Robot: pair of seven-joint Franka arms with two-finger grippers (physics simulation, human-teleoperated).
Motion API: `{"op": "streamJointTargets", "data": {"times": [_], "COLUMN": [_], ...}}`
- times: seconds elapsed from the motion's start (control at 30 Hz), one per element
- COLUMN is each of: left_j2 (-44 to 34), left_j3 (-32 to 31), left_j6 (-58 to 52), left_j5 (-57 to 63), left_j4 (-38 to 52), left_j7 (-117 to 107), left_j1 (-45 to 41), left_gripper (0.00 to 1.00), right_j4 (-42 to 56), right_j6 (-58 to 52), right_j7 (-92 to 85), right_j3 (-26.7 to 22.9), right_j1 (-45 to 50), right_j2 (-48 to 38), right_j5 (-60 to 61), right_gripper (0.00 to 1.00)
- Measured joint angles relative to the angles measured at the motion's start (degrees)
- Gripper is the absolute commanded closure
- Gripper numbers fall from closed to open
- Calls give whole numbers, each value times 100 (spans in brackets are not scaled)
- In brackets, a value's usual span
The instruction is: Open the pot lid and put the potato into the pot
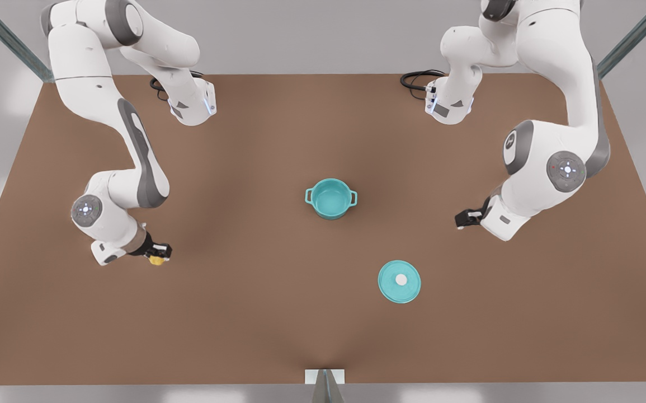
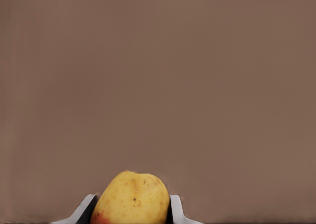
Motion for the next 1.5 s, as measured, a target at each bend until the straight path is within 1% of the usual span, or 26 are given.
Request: {"op": "streamJointTargets", "data": {"times": [0.07, 0.13, 0.2, 0.33, 0.5, 0.67, 0.87, 1.03, 1.07, 1.1, 1.23, 1.3, 1.33, 1.4, 1.43, 1.5], "left_j2": [-47, -93, -130, -462, -891, -1025, -1006, -973, -972, -972, -973, -972, -972, -970, -967, -957], "left_j3": [190, 266, 286, 425, 459, 412, 389, 387, 388, 388, 382, 372, 359, 333, 322, 312], "left_j6": [-108, -202, -268, -329, -652, -770, -477, -264, -236, -212, -153, -133, -124, -110, -103, -93], "left_j5": [12, -1, -13, -22, -182, -277, -294, -291, -290, -288, -285, -285, -284, -231, -163, -77], "left_j4": [-7, -21, -73, -581, -730, -835, -907, -908, -908, -907, -913, -909, -907, -892, -877, -846], "left_j7": [177, 335, 476, 714, 942, 1120, 1278, 1376, 1392, 1408, 1462, 1485, 1496, 1515, 1523, 1538], "left_j1": [175, 231, 211, 211, 241, 192, 117, 130, 137, 144, 157, 157, 161, 146, 109, -10], "left_gripper": [0, 0, 0, 0, 0, 0, 0, 0, 0, 0, 0, 0, 0, 0, 0, 0], "right_j4": [9, 49, 101, 262, 384, 799, 1064, 1603, 1639, 1658, 1693, 1789, 1875, 2384, 2683, 2955], "right_j6": [-97, -167, -217, -311, -372, -394, -363, -345, -344, -346, -355, -484, -685, -1338, -1720, -2327], "right_j7": [239, 502, 788, 1477, 2447, 3414, 4386, 5047, 5164, 5273, 5650, 5796, 5817, 5679, 5519, 5044], "right_j3": [210, 267, 284, 290, 283, 265, 247, -114, -135, -149, -164, -275, -329, -374, -399, -429], "right_j1": [205, 558, 928, 1872, 2899, 3762, 4313, 4896, 4923, 4937, 4945, 4771, 4416, 3182, 2464, 1189], "right_j2": [-21, -26, -23, 10, 121, 547, 1151, 1678, 1704, 1717, 1683, 1304, 961, 510, 421, 341], "right_j5": [-10, -12, -7, 2, 8, -18, -43, -50, -51, -56, -69, -78, -82, -97, -196, -462], "right_gripper": [41, 41, 41, 41, 41, 41, 40, 40, 34, 0, 0, 0, 0, 0, 0, 0]}}
